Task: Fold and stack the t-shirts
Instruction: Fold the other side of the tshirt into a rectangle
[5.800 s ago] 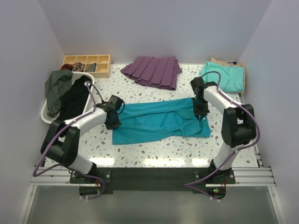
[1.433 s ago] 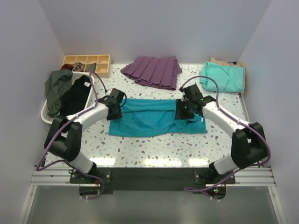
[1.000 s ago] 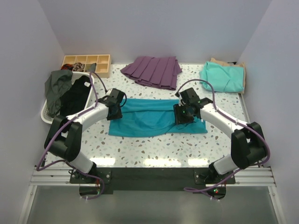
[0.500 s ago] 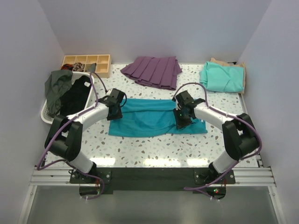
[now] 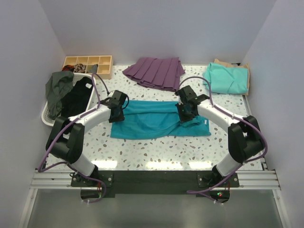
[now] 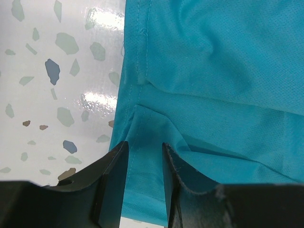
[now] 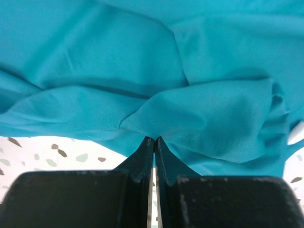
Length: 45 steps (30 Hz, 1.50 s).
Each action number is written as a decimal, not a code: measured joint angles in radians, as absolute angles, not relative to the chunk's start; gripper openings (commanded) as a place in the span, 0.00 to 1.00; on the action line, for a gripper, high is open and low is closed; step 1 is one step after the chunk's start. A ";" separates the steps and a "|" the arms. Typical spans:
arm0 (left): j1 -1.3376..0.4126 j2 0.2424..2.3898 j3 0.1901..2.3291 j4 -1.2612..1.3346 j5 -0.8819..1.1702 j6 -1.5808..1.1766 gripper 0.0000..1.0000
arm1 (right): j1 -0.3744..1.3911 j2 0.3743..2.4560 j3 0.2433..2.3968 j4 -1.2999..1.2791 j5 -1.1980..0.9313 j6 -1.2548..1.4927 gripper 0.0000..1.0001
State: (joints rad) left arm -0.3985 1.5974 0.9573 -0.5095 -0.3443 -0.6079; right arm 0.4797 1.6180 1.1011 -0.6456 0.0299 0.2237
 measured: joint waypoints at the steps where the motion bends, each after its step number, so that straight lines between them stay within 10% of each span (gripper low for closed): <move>1: -0.398 1.597 0.957 -0.509 -0.344 -0.608 0.39 | 0.480 1.621 1.124 -0.653 0.036 0.219 0.04; 6: -0.398 1.601 0.957 -0.509 -0.344 -0.607 0.39 | 0.480 1.703 1.256 -0.674 0.047 0.196 0.04; 8: -0.398 1.604 0.957 -0.509 -0.344 -0.607 0.40 | 0.480 1.753 1.292 -0.680 0.057 0.186 0.26; 16: -0.398 1.607 0.957 -0.509 -0.343 -0.607 0.39 | 0.480 1.942 1.428 -0.732 0.132 0.147 0.28; 22: -0.398 1.607 0.957 -0.509 -0.344 -0.607 0.39 | 0.480 1.911 1.446 -0.723 0.251 0.153 0.48; 45: -0.398 1.613 0.957 -0.486 -0.308 -0.590 0.39 | 0.476 1.515 1.037 -0.669 0.078 0.336 0.41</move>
State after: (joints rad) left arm -0.3985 1.6131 0.9569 -0.4862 -0.3077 -0.5896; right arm 0.4759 1.5146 1.0370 -0.6693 0.0784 0.3355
